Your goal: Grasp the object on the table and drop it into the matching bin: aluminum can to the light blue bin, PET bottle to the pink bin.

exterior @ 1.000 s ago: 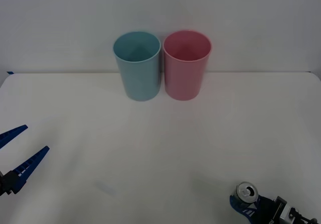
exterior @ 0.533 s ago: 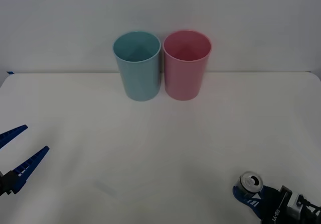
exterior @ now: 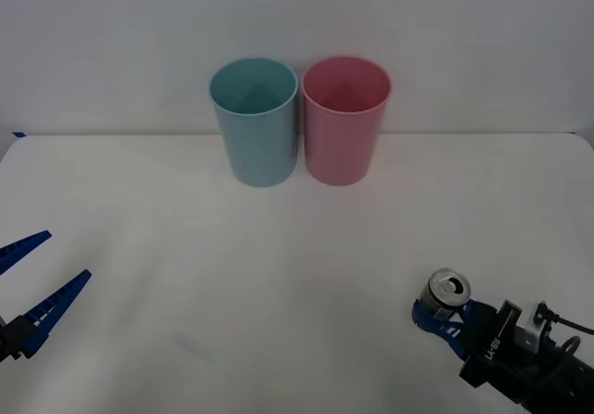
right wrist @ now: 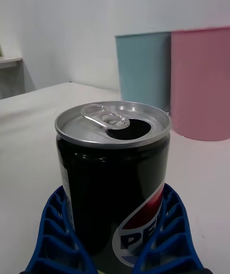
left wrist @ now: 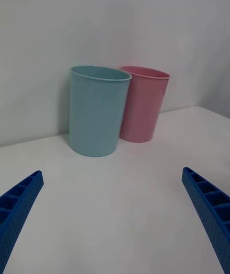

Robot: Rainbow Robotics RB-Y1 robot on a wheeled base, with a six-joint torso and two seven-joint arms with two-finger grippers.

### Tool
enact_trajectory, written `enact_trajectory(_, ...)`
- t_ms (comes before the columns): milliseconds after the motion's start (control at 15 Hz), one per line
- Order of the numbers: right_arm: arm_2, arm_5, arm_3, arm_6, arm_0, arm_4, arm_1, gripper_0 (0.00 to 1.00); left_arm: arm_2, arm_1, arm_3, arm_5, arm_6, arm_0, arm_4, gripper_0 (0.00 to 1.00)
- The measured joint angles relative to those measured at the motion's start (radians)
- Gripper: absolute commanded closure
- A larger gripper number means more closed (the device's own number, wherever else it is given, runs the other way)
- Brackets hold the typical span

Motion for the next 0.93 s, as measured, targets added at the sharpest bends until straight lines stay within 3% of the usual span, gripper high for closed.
enact_trajectory(533, 0.124, 0.229, -0.223, -0.237, -0.067, 0.001, -0.059, 1.0, 0.0, 0.0, 0.0, 0.0, 0.0, 0.0, 0.0, 0.0)
enact_trajectory(933, 0.177, 0.309, -0.246, -0.318, -0.235, 0.019, -0.077, 1.0, 0.0, 0.0, 0.0, 0.0, 0.0, 0.0, 0.0, 0.0)
